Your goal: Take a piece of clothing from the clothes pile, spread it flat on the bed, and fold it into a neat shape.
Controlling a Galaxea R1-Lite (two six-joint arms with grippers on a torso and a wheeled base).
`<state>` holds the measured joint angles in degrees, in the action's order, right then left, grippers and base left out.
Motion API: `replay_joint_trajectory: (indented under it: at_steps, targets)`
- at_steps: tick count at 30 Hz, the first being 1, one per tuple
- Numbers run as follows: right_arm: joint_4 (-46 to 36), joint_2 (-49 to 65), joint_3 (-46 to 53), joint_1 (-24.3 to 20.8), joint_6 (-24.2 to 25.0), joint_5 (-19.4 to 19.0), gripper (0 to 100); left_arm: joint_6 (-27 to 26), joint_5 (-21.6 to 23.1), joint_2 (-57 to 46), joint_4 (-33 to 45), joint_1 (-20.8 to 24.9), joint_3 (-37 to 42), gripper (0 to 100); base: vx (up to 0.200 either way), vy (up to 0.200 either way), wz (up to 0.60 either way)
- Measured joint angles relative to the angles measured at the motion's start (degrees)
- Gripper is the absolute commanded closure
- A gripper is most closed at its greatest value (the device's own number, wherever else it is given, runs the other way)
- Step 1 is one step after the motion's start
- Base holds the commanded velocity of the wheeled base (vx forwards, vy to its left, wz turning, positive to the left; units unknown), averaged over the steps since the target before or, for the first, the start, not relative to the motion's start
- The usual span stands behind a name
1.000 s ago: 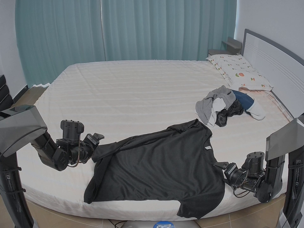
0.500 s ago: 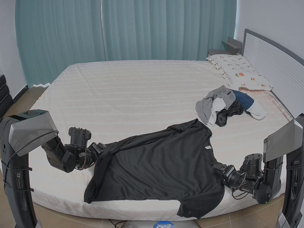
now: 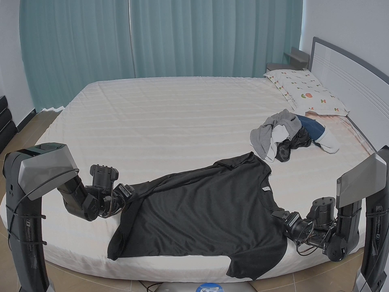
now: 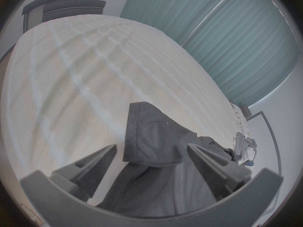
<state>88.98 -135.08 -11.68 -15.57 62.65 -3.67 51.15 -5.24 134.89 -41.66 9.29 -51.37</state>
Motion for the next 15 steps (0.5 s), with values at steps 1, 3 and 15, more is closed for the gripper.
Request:
replay_joint_trajectory:
  at_steps: [1, 3, 15]
  targets:
    - [0.00, 0.00, -0.02, 0.00, 0.02, -0.02, 0, 0.02, -0.01, 0.20, 0.00, 0.00, -0.50, 100, 0.000, 0.000, 0.00]
    - [0.00, -0.02, -0.02, 0.00, 0.00, -0.02, 0, 0.02, -0.11, 0.41, -0.06, -0.17, -1.22, 100, 0.000, 0.000, 0.00]
    - [0.00, -0.09, 0.00, 0.02, 0.09, -0.12, 0, 4.13, -1.07, 0.98, 0.02, -4.28, -10.29, 100, 0.000, 0.000, 0.00]
